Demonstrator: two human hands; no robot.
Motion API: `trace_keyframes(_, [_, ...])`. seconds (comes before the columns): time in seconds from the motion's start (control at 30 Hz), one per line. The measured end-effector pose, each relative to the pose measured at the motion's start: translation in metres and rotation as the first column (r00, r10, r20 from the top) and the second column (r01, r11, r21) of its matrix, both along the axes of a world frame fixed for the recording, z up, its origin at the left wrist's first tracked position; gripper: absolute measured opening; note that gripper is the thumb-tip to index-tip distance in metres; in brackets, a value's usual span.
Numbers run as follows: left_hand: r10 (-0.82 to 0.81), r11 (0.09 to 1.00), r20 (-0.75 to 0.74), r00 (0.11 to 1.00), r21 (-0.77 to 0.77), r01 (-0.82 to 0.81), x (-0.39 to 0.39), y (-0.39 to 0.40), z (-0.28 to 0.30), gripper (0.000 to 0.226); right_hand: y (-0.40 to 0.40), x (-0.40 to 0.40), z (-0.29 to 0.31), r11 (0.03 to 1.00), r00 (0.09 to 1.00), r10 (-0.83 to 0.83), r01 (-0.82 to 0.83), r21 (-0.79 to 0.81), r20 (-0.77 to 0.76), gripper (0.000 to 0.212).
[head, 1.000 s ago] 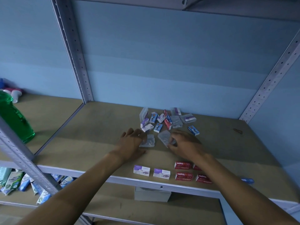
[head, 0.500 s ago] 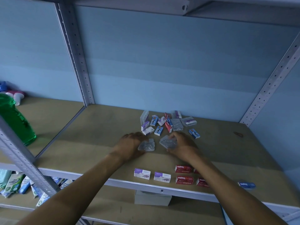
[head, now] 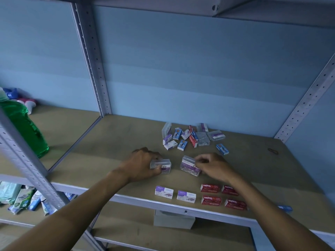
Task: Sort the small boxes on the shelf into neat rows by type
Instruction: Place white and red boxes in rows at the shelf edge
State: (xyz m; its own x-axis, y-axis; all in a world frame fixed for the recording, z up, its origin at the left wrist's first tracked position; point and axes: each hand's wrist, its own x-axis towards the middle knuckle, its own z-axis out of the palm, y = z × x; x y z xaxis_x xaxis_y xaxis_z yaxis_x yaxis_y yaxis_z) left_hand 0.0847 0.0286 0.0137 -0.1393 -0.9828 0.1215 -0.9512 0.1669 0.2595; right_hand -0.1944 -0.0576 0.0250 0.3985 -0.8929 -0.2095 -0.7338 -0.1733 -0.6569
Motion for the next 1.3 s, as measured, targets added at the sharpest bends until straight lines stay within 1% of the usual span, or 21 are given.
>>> trace_keyframes(0.07, [0.009, 1.000, -0.014, 1.000, 0.017, -0.009, 0.001, 0.003, -0.001, 0.050, 0.001, -0.002, -0.001, 1.000, 1.000, -0.001, 0.001, 0.000, -0.010, 0.009])
trace_keyframes(0.17, [0.007, 1.000, -0.038, 0.999, 0.030, -0.006, 0.002, 0.004, -0.006, 0.051, 0.002, -0.001, 0.001, 0.999, 0.999, 0.035, -0.035, -0.017, -0.010, 0.025])
trace_keyframes(0.2, [0.005, 1.000, -0.053, 0.999, 0.028, -0.003, 0.002, 0.004, -0.007, 0.050, 0.003, 0.000, 0.002, 0.999, 0.999, 0.038, -0.038, -0.023, 0.001, 0.028])
trace_keyframes(0.33, [-0.037, 0.999, -0.120, 0.992, -0.016, 0.035, 0.004, 0.007, -0.004, 0.036, 0.003, 0.012, 0.004, 0.997, 0.999, 0.033, -0.034, -0.066, -0.023, 0.020])
trace_keyframes(0.47, [-0.035, 0.998, -0.233, 0.972, -0.052, 0.023, 0.029, 0.021, 0.008, 0.033, 0.010, 0.034, 0.008, 0.995, 0.998, 0.055, -0.055, -0.085, 0.000, 0.022])
trace_keyframes(0.53, [-0.028, 0.996, -0.260, 0.965, -0.084, 0.007, 0.050, 0.032, 0.015, 0.032, 0.019, 0.050, 0.013, 0.989, 0.994, 0.107, -0.105, -0.109, 0.018, 0.023])
trace_keyframes(0.63, [-0.029, 0.995, -0.244, 0.969, -0.098, 0.006, 0.083, 0.049, 0.025, 0.030, 0.036, 0.077, 0.023, 0.971, 0.978, 0.203, -0.194, -0.141, 0.053, 0.022])
trace_keyframes(0.77, [-0.030, 0.999, -0.231, 0.973, -0.045, 0.020, 0.116, 0.068, 0.026, 0.030, 0.060, 0.110, 0.028, 0.951, 0.952, 0.290, -0.275, -0.141, 0.099, 0.020])
trace_keyframes(0.9, [-0.082, 0.996, -0.212, 0.974, 0.020, 0.088, 0.126, 0.083, 0.022, 0.028, 0.076, 0.128, 0.027, 0.930, 0.934, 0.353, -0.344, -0.130, 0.057, 0.025])
trace_keyframes(1.0, [-0.089, 0.993, -0.239, 0.967, 0.051, 0.104, 0.129, 0.089, 0.017, 0.027, 0.083, 0.134, 0.026, 0.922, 0.929, 0.369, -0.363, -0.135, 0.024, 0.027])
trace_keyframes(1.3, [-0.116, 0.988, -0.270, 0.956, 0.070, 0.139, 0.132, 0.088, 0.012, 0.030, 0.094, 0.137, 0.019, 0.931, 0.933, 0.359, -0.357, -0.076, 0.019, 0.023])
